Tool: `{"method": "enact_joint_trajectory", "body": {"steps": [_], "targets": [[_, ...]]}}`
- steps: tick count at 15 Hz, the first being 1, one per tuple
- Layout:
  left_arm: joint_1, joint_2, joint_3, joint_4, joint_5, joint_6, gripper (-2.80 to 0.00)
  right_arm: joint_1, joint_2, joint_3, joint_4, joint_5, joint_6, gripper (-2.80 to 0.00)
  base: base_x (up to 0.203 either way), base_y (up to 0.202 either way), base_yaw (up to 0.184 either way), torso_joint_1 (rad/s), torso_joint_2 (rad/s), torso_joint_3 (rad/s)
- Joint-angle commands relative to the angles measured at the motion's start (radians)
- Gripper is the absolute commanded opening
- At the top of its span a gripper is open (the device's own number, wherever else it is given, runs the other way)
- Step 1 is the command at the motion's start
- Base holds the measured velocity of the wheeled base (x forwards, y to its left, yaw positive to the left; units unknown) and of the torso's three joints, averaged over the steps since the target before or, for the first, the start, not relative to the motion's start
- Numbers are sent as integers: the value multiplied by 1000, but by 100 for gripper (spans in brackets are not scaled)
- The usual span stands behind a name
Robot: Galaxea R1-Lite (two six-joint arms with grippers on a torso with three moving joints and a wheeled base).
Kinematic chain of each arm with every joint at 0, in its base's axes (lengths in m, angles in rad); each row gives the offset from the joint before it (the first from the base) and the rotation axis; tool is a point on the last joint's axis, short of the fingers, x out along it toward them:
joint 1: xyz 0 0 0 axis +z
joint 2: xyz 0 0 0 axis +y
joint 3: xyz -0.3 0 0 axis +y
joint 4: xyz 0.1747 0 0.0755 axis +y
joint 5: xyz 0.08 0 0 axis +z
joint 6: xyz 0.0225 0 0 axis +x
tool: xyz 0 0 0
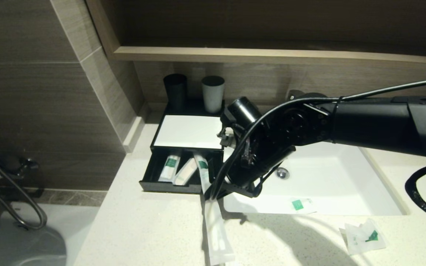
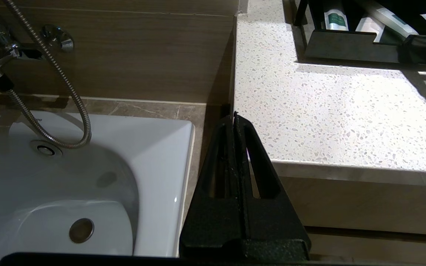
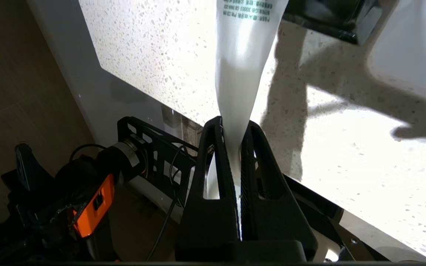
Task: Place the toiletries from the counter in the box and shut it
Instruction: Place the bathroom toiletry into the drawer
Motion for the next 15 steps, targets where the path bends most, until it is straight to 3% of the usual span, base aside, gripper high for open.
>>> {"method": "enact_joint_trajectory", "body": {"steps": [1, 15], "targets": [[0, 0, 0, 0, 1, 0, -280, -11, 9, 0, 3, 2, 4, -280, 0, 0, 0, 0, 0, 0], [0, 0, 0, 0, 1, 0, -280, -32, 35, -5, -54, -17, 3, -280, 0, 0, 0, 0, 0, 0]]}}
